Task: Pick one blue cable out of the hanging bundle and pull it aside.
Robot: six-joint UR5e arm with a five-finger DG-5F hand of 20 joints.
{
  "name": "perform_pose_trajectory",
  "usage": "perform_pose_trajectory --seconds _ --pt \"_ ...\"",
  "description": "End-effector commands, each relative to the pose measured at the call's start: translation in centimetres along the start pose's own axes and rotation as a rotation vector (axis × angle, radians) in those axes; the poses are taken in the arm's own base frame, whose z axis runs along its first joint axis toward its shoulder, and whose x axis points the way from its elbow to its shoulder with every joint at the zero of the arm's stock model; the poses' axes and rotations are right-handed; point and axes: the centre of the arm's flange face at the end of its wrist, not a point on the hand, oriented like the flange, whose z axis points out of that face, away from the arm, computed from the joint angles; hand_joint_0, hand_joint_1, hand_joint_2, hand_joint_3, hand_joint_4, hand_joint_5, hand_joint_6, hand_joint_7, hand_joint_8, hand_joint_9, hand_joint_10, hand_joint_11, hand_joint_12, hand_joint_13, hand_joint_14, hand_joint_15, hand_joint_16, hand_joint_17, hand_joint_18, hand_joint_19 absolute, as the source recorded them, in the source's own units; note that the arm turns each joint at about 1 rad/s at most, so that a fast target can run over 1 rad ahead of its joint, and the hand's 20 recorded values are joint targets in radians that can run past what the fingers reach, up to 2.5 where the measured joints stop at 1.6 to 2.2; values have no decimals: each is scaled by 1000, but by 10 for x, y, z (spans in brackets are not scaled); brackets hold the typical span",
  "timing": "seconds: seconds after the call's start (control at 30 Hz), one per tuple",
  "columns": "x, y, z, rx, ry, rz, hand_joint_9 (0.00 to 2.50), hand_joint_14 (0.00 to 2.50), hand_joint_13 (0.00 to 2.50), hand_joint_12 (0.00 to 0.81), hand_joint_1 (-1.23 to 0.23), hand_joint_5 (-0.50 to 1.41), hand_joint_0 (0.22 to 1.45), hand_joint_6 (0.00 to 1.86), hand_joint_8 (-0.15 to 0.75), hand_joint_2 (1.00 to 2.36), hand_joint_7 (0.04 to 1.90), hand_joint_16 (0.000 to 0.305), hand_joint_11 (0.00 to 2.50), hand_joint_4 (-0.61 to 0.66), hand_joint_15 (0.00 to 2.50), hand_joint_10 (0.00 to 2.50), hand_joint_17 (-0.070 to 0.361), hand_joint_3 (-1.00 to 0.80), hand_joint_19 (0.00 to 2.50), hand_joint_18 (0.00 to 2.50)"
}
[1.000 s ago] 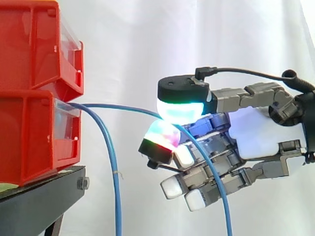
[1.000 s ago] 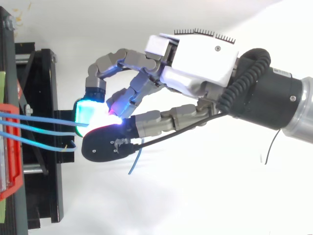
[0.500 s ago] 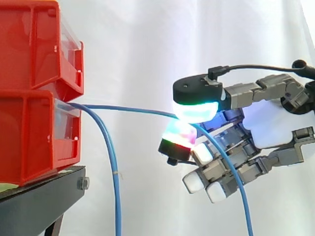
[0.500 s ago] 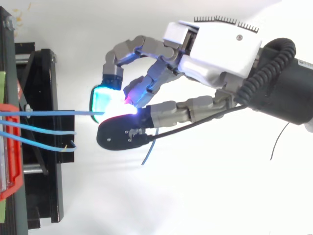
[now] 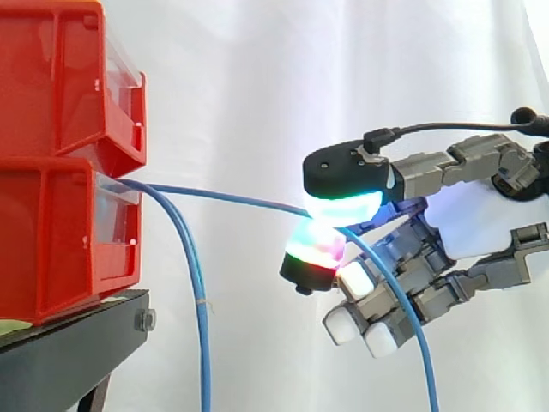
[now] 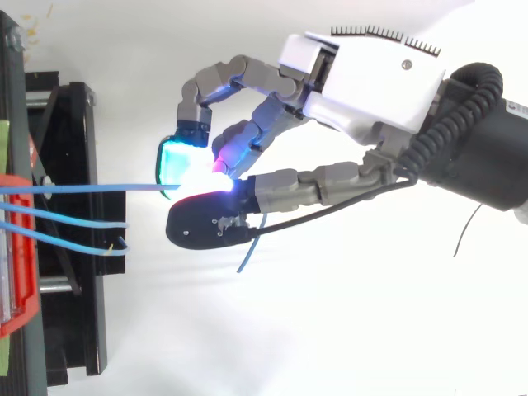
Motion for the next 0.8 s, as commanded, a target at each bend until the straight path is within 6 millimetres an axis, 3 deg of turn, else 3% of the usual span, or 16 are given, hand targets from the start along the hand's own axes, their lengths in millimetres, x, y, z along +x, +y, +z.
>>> perform_pose_trajectory --seconds 0.0,0.77 --pt "0 0 0 1 0 -12 1170 20 850 387 -841 -81 599 938 320 1014 1179 52 535 1 624 15 116 141 558 729" --pt "0 0 0 1 -2 -15 1178 21 856 395 -841 -77 595 932 328 1012 1195 53 528 26 617 14 120 137 553 742"
